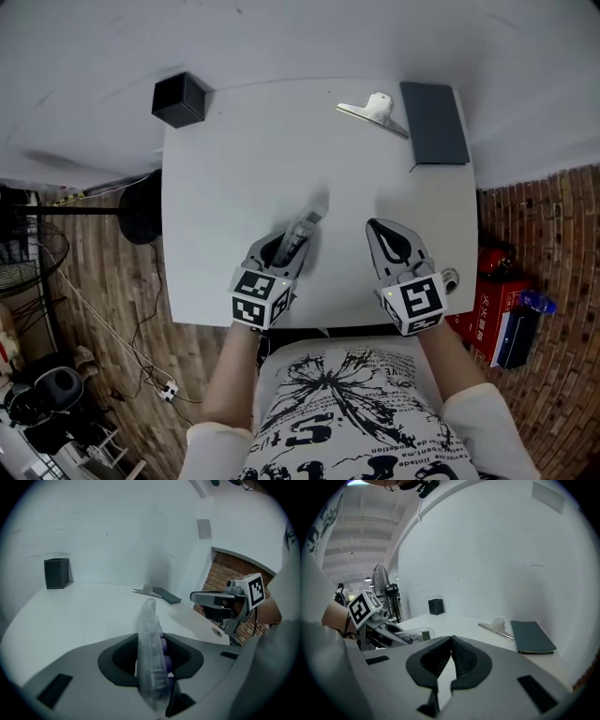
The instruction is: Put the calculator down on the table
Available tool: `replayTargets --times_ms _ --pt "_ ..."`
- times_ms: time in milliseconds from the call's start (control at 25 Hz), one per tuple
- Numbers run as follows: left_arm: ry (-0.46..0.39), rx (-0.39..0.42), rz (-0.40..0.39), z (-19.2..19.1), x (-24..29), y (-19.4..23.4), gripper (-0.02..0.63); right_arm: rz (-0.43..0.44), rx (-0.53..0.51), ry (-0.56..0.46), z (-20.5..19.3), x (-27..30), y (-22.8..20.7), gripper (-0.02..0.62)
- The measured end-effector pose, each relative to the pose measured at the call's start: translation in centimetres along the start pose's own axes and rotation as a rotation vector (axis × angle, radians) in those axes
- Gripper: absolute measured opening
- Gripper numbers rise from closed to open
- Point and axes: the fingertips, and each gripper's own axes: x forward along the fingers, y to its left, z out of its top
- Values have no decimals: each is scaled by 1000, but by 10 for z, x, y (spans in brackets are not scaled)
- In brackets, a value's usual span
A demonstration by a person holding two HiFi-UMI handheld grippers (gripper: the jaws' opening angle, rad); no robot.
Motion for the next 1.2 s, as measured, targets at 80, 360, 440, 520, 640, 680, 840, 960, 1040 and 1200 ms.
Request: replayTargets --times_ms 80,360,440,520,640,680,840,960,1040,1200 --pt "-3 -6 13 0 0 3 150 2 1 0 0 0 0 15" --pt "-34 -117 75 -5 -2 19 180 4 2 8 -3 1 -2 15" --pt "-47 -148 84 -6 -4 21 186 8 0 8 -3 0 -2 15" --pt "-59 -151 105 -7 -5 24 199 8 0 11 -4 0 -3 15" --pt "-66 -132 163 -9 -7 33 235 11 1 14 -5 1 -4 15" --pt "-65 -128 178 -10 -8 37 244 13 0 14 -5 2 -3 15" --pt "-57 -134 192 -13 -10 41 260 22 -2 13 -5 3 -2 15" --pt "-49 -116 222 -13 -12 44 269 25 1 10 -4 3 -2 15" --pt "-28 -86 259 -14 -13 49 275 27 0 7 -4 3 -2 15" --pt "7 -6 292 -11 -16 50 282 26 -3 1 -3 2 -1 15"
